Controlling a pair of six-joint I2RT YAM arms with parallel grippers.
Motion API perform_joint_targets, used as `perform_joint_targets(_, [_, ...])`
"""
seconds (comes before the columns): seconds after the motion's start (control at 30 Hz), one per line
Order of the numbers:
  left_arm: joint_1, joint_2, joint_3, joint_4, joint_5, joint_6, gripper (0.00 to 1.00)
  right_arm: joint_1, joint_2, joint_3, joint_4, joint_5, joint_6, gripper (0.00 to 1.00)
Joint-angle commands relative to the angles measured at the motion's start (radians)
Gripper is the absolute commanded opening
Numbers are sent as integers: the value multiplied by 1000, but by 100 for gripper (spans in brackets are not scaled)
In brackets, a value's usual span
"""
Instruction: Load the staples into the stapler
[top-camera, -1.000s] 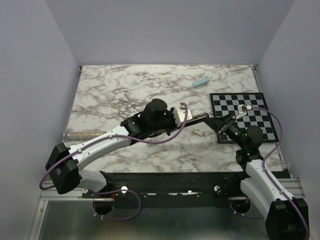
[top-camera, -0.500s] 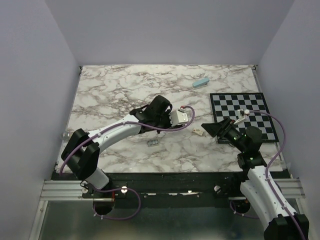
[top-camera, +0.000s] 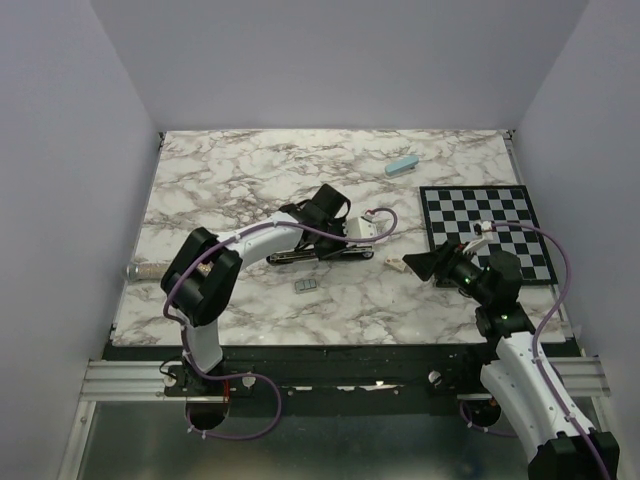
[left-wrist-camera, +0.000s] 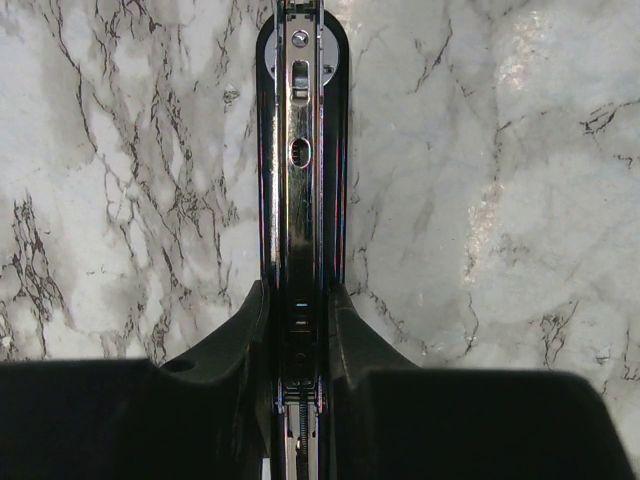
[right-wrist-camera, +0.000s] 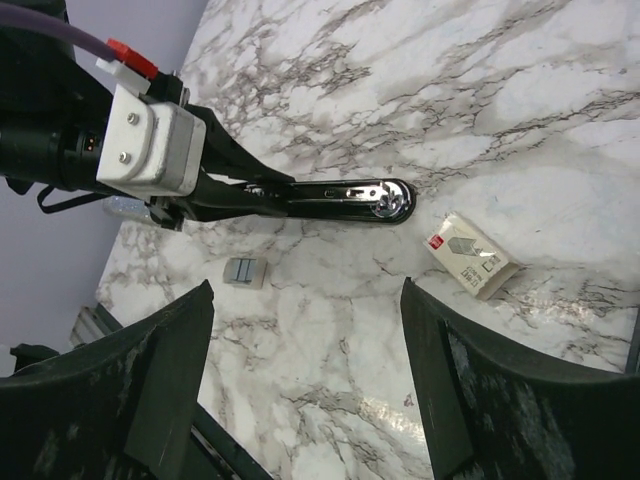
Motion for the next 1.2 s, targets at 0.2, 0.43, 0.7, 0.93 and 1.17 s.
perform_joint_targets(0.2, [12,93,31,-49,4,17,22,5,9,46,-54,63,-114,83])
perform_joint_targets(0.43, [12,73,28,-32,-51,-17,67,6,118,90,-29,28,-134,84])
perform_joint_targets(0.7, [46,-144,29,48,-129,-144,95,83,342,210,18,-3,-215,88])
perform_joint_targets(0.93, [115,-439,-87,287,-503,-417,99,297,658,471,-158,127,-433,92])
perform_joint_targets(1.17, [133,-745,-216,316,-930,-660,99,469,971,774,-421,273,-703,93])
